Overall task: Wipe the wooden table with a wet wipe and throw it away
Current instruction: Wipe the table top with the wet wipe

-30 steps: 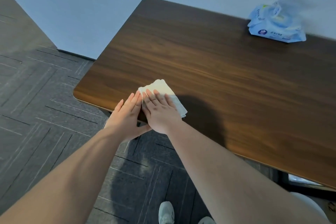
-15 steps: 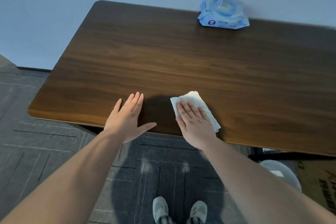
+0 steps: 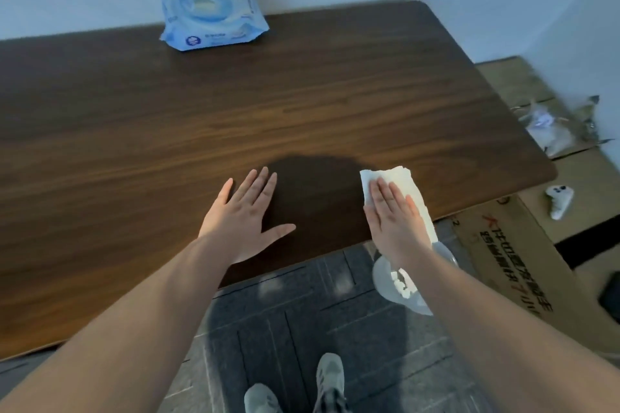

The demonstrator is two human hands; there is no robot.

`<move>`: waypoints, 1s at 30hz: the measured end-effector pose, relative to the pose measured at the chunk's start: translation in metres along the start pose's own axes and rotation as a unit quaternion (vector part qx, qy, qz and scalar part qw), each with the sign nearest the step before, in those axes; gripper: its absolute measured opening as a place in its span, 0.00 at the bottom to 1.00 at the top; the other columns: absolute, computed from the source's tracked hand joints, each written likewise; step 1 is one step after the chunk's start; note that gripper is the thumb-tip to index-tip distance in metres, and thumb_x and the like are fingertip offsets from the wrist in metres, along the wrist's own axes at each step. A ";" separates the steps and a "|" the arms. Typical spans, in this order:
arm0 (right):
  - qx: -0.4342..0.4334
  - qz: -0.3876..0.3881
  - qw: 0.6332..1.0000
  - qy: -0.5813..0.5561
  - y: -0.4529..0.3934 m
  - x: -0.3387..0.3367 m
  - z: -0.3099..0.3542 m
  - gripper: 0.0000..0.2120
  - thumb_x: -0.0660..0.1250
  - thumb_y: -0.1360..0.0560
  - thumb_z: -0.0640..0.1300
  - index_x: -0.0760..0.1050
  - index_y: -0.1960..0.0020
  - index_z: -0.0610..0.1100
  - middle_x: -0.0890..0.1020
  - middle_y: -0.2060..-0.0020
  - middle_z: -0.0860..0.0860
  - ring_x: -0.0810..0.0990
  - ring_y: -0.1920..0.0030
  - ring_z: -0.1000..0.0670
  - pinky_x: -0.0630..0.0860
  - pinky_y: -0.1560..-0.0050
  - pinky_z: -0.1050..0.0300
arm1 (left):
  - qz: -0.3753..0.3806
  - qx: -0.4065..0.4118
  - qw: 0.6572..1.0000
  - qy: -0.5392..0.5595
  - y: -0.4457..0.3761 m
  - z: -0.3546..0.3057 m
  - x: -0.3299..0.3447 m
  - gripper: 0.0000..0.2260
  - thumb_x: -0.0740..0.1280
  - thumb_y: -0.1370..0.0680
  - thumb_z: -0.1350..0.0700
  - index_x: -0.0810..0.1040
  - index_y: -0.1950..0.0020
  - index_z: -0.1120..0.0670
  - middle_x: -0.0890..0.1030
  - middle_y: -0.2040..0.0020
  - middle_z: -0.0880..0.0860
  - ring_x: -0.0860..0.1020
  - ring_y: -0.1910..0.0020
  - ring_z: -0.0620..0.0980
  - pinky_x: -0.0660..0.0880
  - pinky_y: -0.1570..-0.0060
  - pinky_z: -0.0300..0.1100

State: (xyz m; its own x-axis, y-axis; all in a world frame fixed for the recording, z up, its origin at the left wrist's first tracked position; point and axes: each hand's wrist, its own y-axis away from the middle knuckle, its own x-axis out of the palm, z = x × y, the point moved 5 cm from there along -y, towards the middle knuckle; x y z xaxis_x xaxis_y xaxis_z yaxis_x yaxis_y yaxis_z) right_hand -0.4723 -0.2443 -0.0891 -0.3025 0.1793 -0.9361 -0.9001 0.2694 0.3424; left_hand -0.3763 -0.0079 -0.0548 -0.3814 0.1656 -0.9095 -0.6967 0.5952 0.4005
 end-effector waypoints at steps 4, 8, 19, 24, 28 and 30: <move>0.044 -0.021 0.999 -0.024 -0.001 -0.004 -0.055 0.27 0.38 0.19 0.53 0.35 0.23 0.47 0.38 0.23 0.51 0.36 0.24 0.49 0.36 0.26 0.52 | 0.000 0.055 0.998 -0.019 -0.047 -0.063 -0.011 0.40 0.42 0.27 0.29 0.33 0.24 0.50 0.35 0.23 0.48 0.34 0.25 0.46 0.36 0.27 0.52; 0.104 -0.047 0.990 -0.081 -0.002 -0.013 -0.099 0.26 0.37 0.19 0.54 0.36 0.24 0.50 0.38 0.23 0.53 0.35 0.24 0.52 0.32 0.29 0.56 | 0.001 0.106 0.994 -0.041 -0.083 -0.124 -0.020 0.39 0.41 0.27 0.29 0.32 0.25 0.50 0.35 0.23 0.49 0.34 0.25 0.47 0.37 0.26 0.51; 0.191 -0.072 0.970 -0.129 -0.028 -0.032 -0.218 0.26 0.40 0.18 0.54 0.40 0.23 0.48 0.41 0.22 0.52 0.38 0.24 0.54 0.34 0.28 0.56 | -0.014 0.173 0.983 -0.057 -0.166 -0.240 -0.031 0.38 0.40 0.26 0.30 0.35 0.24 0.50 0.37 0.22 0.49 0.35 0.25 0.47 0.39 0.26 0.52; 0.210 -0.079 0.965 -0.135 -0.041 -0.038 -0.264 0.27 0.40 0.18 0.55 0.40 0.23 0.47 0.43 0.22 0.51 0.39 0.23 0.53 0.35 0.29 0.56 | -0.031 0.193 0.979 -0.050 -0.194 -0.284 -0.026 0.37 0.39 0.26 0.30 0.37 0.23 0.50 0.39 0.22 0.48 0.37 0.24 0.46 0.38 0.26 0.51; 0.209 -0.097 0.962 -0.144 -0.045 -0.044 -0.290 0.27 0.43 0.18 0.55 0.43 0.23 0.46 0.45 0.22 0.50 0.42 0.23 0.52 0.37 0.28 0.56 | -0.040 0.178 0.982 -0.037 -0.215 -0.315 -0.023 0.35 0.39 0.25 0.32 0.38 0.23 0.49 0.40 0.21 0.49 0.38 0.24 0.47 0.37 0.28 0.54; 0.205 -0.111 0.961 -0.146 -0.045 -0.048 -0.299 0.27 0.44 0.18 0.53 0.45 0.23 0.45 0.47 0.22 0.50 0.44 0.23 0.51 0.39 0.28 0.57 | -0.054 0.158 0.986 -0.030 -0.223 -0.328 -0.024 0.35 0.38 0.25 0.33 0.40 0.23 0.50 0.41 0.21 0.49 0.39 0.24 0.48 0.37 0.28 0.56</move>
State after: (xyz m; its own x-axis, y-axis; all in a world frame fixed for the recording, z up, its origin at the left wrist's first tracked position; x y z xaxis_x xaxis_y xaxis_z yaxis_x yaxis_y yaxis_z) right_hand -0.5107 -0.5481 -0.0833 0.0381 0.3168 -0.9477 -0.7152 0.6710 0.1956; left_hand -0.4112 -0.4023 -0.0853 -0.2727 0.1290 -0.9534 -0.5040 0.8250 0.2558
